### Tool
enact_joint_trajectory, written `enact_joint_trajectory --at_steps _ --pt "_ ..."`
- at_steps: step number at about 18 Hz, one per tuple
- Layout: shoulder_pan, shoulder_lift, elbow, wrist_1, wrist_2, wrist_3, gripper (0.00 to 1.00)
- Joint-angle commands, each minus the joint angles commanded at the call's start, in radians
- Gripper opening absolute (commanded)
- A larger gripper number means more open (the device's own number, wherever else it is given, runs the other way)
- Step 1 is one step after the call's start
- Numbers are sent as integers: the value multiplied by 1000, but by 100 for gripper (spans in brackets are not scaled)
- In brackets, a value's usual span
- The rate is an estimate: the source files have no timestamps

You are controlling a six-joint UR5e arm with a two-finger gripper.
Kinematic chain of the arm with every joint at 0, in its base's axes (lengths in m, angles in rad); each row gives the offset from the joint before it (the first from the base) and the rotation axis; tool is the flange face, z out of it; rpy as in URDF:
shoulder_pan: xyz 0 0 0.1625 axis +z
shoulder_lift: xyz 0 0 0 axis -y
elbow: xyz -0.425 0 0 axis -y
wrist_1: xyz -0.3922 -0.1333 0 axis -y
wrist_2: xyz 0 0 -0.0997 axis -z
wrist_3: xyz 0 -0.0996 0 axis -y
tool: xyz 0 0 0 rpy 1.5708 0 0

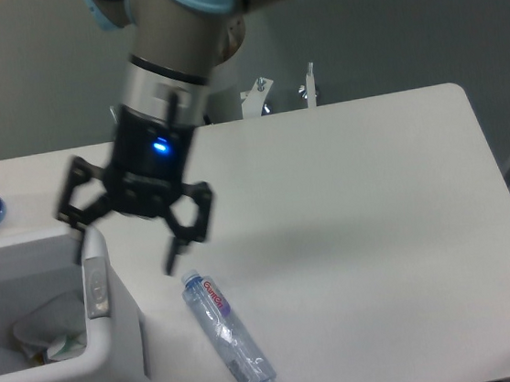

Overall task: Place the trash in the trash can
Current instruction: 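Move the gripper over the clear water bottle and lower it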

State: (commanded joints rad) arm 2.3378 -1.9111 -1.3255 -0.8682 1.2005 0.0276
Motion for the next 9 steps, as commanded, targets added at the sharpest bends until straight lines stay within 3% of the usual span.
enact_joint_trajectory --at_steps 2,9 --pt "-2 -48 8 5 72 8 100" --pt "3 -219 37 26 168 34 100"
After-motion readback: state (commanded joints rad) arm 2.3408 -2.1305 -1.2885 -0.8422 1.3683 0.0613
